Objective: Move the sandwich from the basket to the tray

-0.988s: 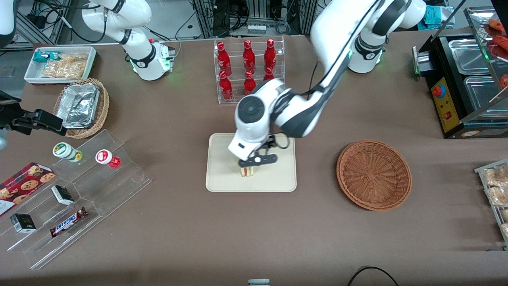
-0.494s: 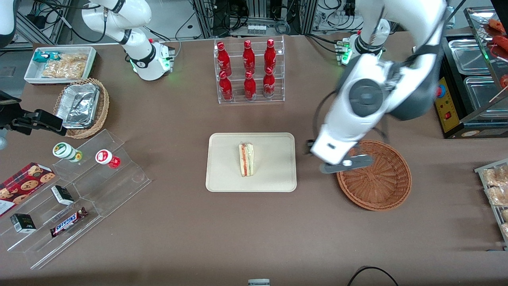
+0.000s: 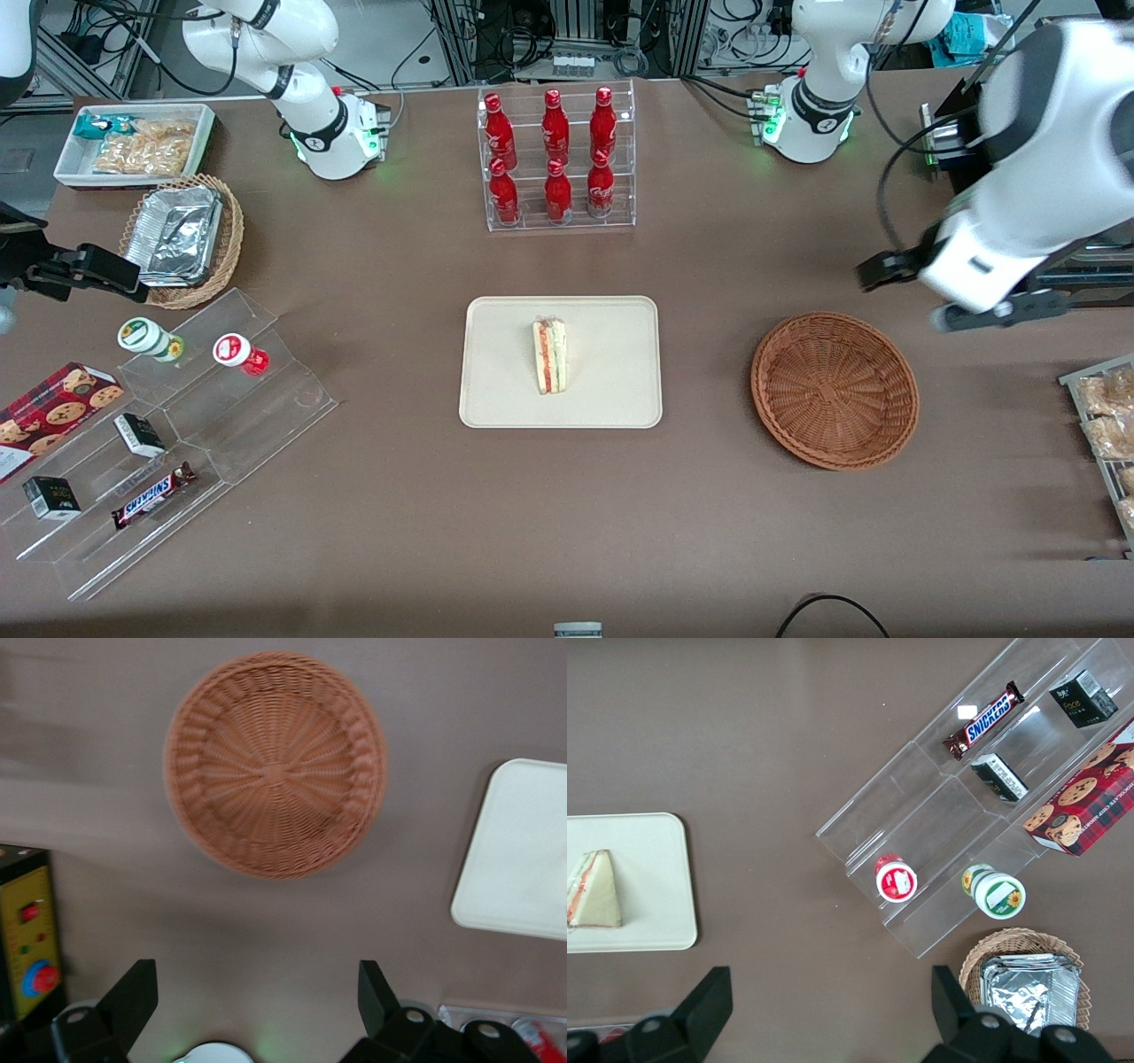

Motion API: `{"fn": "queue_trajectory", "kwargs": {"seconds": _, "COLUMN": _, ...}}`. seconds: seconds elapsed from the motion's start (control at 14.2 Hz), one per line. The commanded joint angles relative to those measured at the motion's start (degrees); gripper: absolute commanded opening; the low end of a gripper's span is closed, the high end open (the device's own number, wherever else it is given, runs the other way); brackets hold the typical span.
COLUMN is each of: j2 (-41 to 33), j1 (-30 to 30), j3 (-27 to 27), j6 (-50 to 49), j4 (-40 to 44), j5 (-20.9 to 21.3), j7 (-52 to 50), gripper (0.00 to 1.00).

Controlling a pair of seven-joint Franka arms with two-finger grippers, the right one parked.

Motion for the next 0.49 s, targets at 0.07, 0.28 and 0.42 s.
{"fn": "queue_trajectory", "kwargs": {"seconds": 0.07, "j2": -3.5, "j1": 2.3, "j3": -0.8, "j6": -2.4, "j4": -0.3, "j5": 0.1, "j7": 3.4, "gripper": 1.00}}
{"fn": "queue_trajectory", "kwargs": {"seconds": 0.28, "j2": -3.7, "j1": 2.4, "j3": -0.4, "j6": -2.7, "j4": 1.1, "j5": 0.2, "j7": 3.5, "gripper": 1.00}}
{"fn": "queue_trajectory", "kwargs": {"seconds": 0.42, "j2": -3.8, "j1": 2.4, "j3": -0.4, "j6": -2.6, "j4": 1.5, "j5": 0.1, "j7": 3.4, "gripper": 1.00}}
